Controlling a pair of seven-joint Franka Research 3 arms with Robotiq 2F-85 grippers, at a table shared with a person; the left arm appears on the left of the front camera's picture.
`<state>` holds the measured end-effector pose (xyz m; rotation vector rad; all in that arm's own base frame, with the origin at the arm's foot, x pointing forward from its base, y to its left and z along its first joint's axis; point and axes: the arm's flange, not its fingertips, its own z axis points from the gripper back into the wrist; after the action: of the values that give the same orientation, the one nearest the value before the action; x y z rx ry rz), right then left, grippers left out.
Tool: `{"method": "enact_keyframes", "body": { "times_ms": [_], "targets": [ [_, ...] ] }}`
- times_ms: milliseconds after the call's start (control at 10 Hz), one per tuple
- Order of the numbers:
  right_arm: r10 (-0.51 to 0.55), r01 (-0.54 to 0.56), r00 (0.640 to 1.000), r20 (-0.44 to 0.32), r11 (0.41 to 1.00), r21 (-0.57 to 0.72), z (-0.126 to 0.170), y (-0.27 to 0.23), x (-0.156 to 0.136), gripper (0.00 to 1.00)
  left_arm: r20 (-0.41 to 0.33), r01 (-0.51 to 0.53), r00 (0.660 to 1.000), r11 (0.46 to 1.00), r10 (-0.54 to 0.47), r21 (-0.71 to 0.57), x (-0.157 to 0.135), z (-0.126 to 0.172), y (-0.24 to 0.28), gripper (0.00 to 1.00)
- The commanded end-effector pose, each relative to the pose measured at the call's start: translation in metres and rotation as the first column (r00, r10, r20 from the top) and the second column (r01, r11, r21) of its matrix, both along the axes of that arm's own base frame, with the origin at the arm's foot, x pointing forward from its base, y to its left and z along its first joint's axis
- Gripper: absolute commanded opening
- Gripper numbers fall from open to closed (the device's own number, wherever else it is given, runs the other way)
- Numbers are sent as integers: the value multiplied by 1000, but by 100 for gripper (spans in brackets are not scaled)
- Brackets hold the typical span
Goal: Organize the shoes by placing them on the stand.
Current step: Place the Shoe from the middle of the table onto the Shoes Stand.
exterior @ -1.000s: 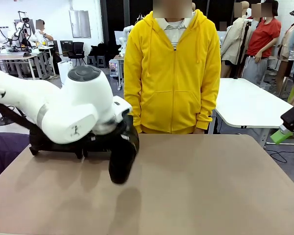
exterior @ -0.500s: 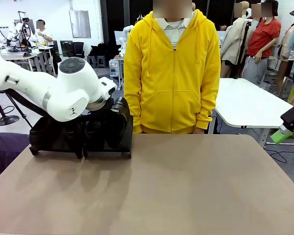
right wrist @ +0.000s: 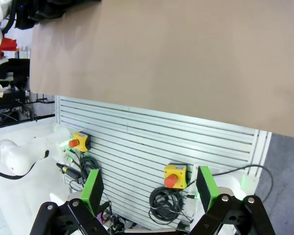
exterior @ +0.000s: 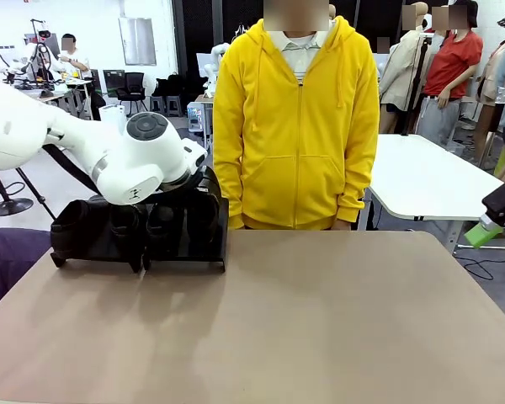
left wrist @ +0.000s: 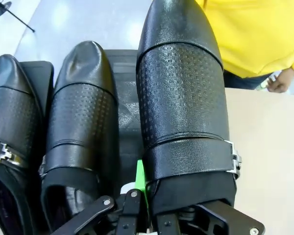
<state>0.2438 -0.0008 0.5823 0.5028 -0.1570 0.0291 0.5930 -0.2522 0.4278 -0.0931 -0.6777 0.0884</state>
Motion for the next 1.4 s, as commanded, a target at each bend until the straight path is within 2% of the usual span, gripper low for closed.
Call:
{"method": "enact_keyframes", "body": {
  "times_ms": [0, 200, 300, 400, 500, 700, 1000, 1200, 1300],
  "targets": [
    [22, -22, 1000, 10, 1000, 14, 2, -3, 1, 100, 6, -21, 1000, 1000, 21, 7, 7, -4, -13, 0],
    [22, -22, 1000, 10, 1000, 14, 2, -3, 1, 100, -8, -36, 999, 999, 36, 0, 10, -8, -10, 0],
    [22, -22, 1000, 10, 1000, 14, 2, -3, 1, 100, -6, -31, 999, 1000, 31, -5, 10, -9, -9, 3],
    [22, -22, 1000, 10, 1000, 14, 2, -3, 1, 100, -5, -31, 1000, 999, 31, 8, 10, -9, -10, 60],
    [22, -22, 1000, 10, 1000, 14, 2, -3, 1, 100, -3, -32, 999, 999, 32, 11, 9, -9, -11, 100],
    [22, -22, 1000, 10, 1000, 14, 2, -3, 1, 100, 0, -30, 1000, 999, 30, 22, 7, -7, -12, 100],
    [22, -22, 1000, 10, 1000, 14, 2, -3, 1, 100, -18, 16, 1000, 999, -15, 31, -6, 15, -16, 100],
    [22, -22, 1000, 10, 1000, 14, 2, -3, 1, 100, -113, 77, 991, 997, -73, 29, -18, 50, -15, 100],
    [22, -22, 1000, 10, 1000, 14, 2, -3, 1, 100, -198, 80, 977, 996, -73, 29, -24, 75, -6, 100]
  ]
}}
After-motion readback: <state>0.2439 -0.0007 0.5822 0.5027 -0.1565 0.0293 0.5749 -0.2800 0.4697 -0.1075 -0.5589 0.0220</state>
